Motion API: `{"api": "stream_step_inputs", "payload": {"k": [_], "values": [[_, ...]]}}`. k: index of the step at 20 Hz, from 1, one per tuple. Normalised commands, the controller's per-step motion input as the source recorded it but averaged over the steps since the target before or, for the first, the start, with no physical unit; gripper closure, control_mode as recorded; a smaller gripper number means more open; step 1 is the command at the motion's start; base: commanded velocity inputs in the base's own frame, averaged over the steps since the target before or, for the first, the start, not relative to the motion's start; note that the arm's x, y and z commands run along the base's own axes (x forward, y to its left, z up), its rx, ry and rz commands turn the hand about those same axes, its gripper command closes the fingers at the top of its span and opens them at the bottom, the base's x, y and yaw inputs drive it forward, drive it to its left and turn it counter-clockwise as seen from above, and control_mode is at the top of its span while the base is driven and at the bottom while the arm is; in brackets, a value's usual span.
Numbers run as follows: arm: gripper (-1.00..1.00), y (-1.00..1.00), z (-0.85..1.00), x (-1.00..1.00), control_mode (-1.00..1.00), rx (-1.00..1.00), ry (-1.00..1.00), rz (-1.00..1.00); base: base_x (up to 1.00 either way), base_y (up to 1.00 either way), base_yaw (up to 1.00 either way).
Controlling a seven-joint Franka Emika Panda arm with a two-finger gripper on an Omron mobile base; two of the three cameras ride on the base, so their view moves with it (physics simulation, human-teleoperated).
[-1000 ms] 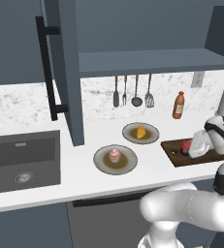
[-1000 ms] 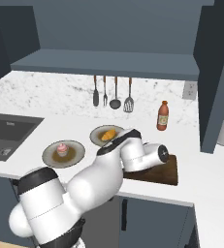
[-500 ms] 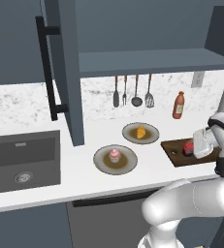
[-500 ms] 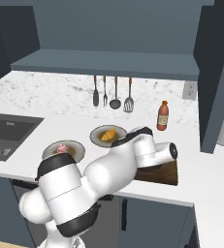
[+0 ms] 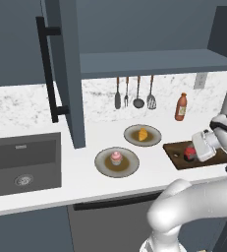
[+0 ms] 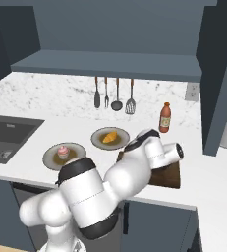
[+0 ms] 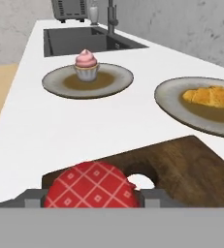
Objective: From the different types of pastries on the counter, select a croissant and place it on the cutting board. Then retrieve a jar of jam from the cabinet and place it alongside the croissant on the cutting board.
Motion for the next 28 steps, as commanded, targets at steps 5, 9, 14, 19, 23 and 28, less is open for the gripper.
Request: {"api": "stream_step_inputs", "payload": {"k": [5, 9, 14, 19, 23, 28], "values": [[1.00, -0.07, -0.09, 0.20, -1.00, 0.00, 0.00, 0.11, 0.00, 0.00, 0.00], [1.00, -0.04, -0.10, 0.01, -1.00, 0.00, 0.00, 0.10, 0.00, 0.00, 0.00], [1.00, 0.00, -0.05, 0.00, -1.00, 0.00, 0.00, 0.03, 0.00, 0.00, 0.00], [1.00, 0.00, 0.00, 0.00, -1.00, 0.00, 0.00, 0.00, 0.00, 0.00, 0.00], [-1.00, 0.00, 0.00, 0.00, -1.00, 0.00, 0.00, 0.00, 0.00, 0.00, 0.00], [-1.00, 0.00, 0.00, 0.00, -1.00, 0.00, 0.00, 0.00, 0.00, 0.00, 0.00]]}}
